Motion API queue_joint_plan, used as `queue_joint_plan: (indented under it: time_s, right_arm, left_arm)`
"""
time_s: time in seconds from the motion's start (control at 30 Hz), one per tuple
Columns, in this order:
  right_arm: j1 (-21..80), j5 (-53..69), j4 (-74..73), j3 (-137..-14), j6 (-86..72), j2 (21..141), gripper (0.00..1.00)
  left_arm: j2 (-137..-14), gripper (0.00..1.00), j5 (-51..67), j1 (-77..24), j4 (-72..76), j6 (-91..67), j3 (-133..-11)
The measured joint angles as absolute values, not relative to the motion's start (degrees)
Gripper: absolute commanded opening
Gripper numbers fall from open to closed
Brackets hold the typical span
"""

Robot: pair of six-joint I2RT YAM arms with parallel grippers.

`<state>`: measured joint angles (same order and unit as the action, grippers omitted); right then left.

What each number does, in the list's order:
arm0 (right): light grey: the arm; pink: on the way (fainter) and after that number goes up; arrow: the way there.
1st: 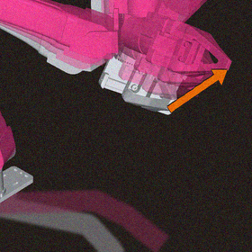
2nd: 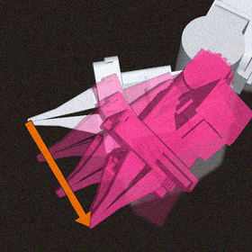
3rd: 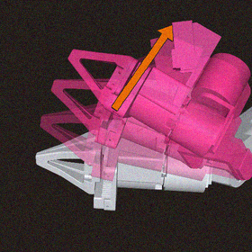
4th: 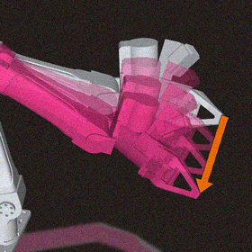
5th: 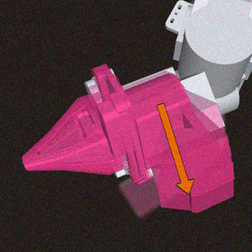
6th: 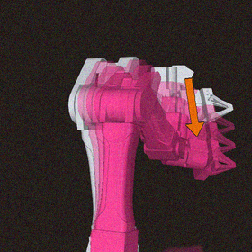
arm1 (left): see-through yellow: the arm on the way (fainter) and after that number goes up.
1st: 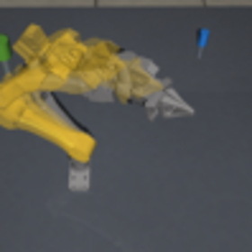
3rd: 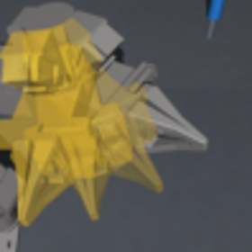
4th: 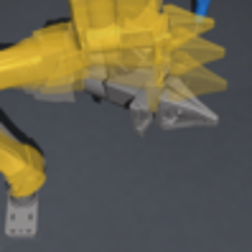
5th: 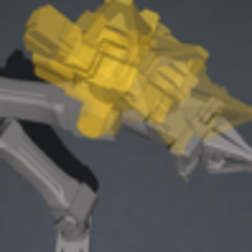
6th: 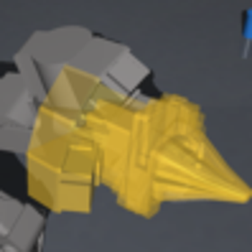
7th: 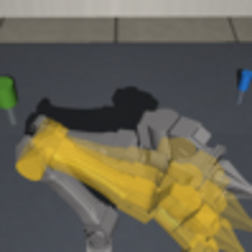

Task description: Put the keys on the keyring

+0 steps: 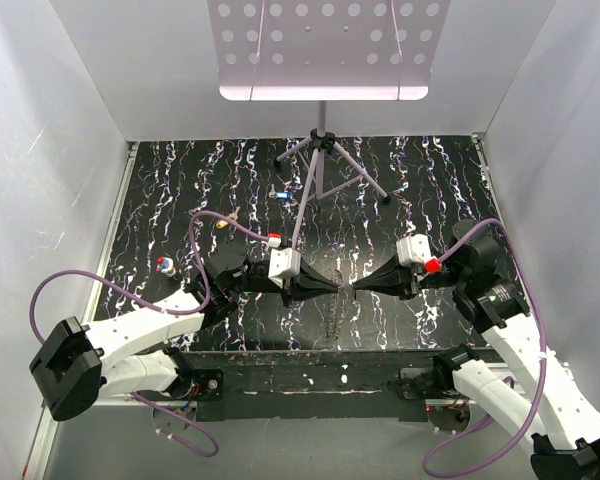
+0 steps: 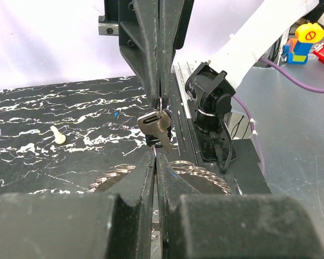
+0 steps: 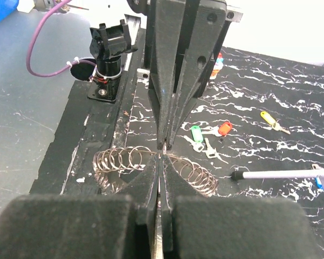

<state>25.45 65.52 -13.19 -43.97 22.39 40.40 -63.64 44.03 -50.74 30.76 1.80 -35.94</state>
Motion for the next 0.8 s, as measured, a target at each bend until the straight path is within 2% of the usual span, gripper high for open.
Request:
queue_joint_plan:
  time_s: [0.4, 0.8]
  right_arm:
    - [25.2, 67.0, -4.7, -41.3, 15.2, 39.4, 0.01]
    - [25.2, 65.1, 1.1, -41.3, 10.7, 39.4, 0.01]
  left_arm:
    - [-63.6, 0.0, 42.8, -50.4, 45.3, -6.6, -33.0]
    - [-64.3, 0.0, 42.4, -50.4, 50.2, -9.3, -32.6]
